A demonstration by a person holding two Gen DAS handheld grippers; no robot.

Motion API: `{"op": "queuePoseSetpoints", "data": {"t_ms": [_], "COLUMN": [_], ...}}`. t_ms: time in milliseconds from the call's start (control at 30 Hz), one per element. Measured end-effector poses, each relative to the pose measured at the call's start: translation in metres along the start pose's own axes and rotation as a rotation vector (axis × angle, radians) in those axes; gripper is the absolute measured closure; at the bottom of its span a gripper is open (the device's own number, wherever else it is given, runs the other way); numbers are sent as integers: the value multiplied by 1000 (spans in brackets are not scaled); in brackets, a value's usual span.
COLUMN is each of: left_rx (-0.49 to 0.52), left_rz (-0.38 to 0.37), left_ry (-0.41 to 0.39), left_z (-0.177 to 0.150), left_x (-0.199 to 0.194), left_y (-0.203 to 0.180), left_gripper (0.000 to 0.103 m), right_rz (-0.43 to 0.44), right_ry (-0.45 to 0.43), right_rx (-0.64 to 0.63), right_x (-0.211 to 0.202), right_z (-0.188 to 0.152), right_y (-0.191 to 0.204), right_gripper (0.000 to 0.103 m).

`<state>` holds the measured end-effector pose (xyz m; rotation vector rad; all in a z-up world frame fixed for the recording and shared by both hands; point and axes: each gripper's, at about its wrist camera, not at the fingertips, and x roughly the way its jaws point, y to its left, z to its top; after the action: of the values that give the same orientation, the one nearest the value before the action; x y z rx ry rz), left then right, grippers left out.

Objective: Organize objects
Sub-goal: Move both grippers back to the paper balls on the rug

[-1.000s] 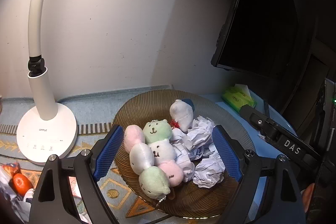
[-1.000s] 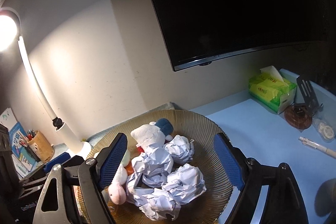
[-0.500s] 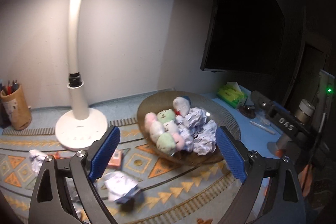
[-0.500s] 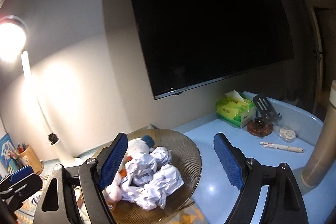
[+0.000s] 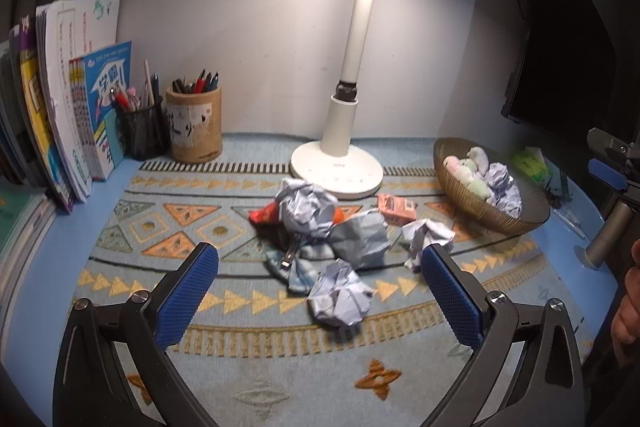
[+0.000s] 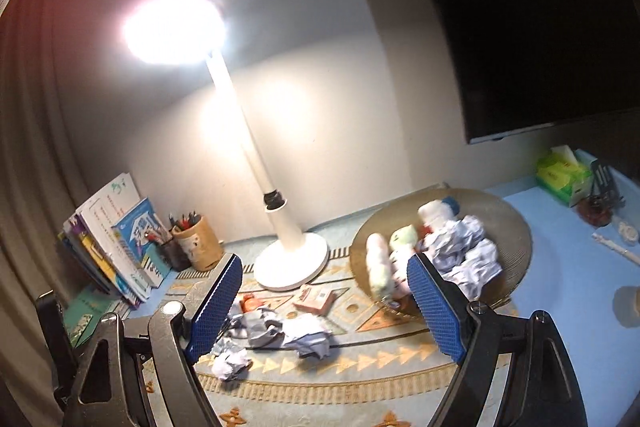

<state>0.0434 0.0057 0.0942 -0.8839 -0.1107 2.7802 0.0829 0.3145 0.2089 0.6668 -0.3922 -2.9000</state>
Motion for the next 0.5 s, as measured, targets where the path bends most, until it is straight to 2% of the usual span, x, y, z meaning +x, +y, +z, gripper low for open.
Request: {"op": "queuePoseSetpoints", "data": {"t_ms": [133,200,367,500], "left_rx": [18,25,8,8], "left_rz": [28,20,-16,-10], "left_ry": [77,99,155,180], "left_z": [-21,-27,-31,-31], "left_x": [24,33,61,79], "left_y": [9,11,2,-8], "left_gripper": [1,1,1,1], "right_rz": [14,28,118,155], "right_ry": [133,189,235,327], "right_rx": [-31,-24,-71,9], "right_x": [46,71,116,146], "right_z": [-34,-47,-67,-78], "right_y": [20,19,18,6], "right_gripper": [20,20,20,20]}}
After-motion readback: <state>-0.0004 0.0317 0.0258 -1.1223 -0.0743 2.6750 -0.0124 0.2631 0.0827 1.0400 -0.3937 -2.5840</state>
